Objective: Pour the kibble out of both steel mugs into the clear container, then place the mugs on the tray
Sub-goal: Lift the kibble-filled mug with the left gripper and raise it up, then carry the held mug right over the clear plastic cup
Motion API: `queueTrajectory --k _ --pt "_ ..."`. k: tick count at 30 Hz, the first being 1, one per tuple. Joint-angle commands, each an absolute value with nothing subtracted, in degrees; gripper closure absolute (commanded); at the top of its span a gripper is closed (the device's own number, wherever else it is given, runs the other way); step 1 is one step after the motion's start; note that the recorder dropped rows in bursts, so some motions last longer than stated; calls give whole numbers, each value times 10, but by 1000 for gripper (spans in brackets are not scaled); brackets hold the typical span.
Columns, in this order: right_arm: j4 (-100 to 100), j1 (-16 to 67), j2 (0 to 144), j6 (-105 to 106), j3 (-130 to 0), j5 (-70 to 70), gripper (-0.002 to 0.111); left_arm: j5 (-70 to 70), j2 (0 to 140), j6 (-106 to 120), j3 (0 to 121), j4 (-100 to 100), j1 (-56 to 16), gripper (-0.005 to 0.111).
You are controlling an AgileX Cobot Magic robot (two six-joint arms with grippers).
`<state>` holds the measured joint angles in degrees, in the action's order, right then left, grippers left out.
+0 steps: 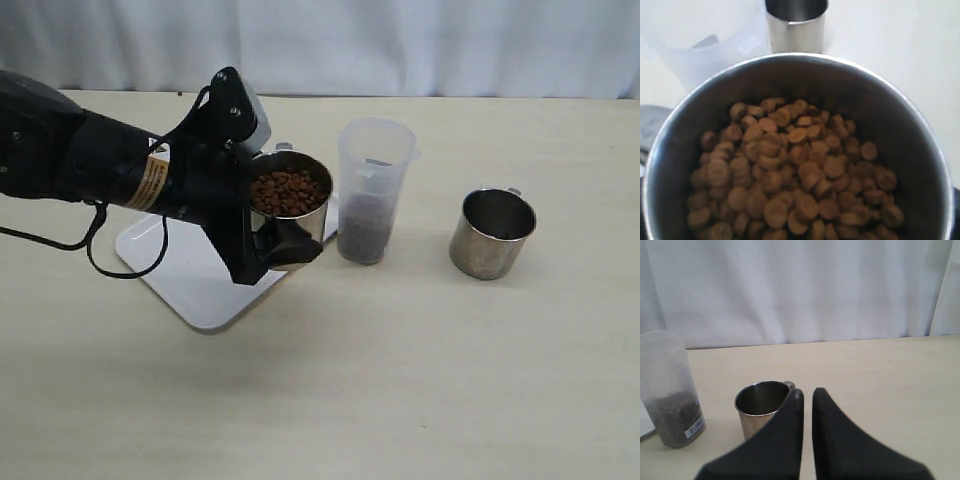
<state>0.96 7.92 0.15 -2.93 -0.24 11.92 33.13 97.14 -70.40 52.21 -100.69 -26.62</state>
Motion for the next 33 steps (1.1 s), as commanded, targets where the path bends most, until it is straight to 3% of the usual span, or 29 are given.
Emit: queueTrajectory --k 1,11,15,18,33 --pt "9 81 0 -26 0 121 103 282 939 -724 498 -999 -266 107" --pt "9 81 0 -26 0 121 103 127 893 -767 485 -999 -267 107" --pt "9 81 0 -26 0 121 103 7 893 -767 485 -999 -321 107" --pt "9 81 0 -26 0 121 103 -6 893 -765 488 -999 -347 107" --pt "9 81 0 -26 0 121 103 -14 893 -765 488 -999 -347 107"
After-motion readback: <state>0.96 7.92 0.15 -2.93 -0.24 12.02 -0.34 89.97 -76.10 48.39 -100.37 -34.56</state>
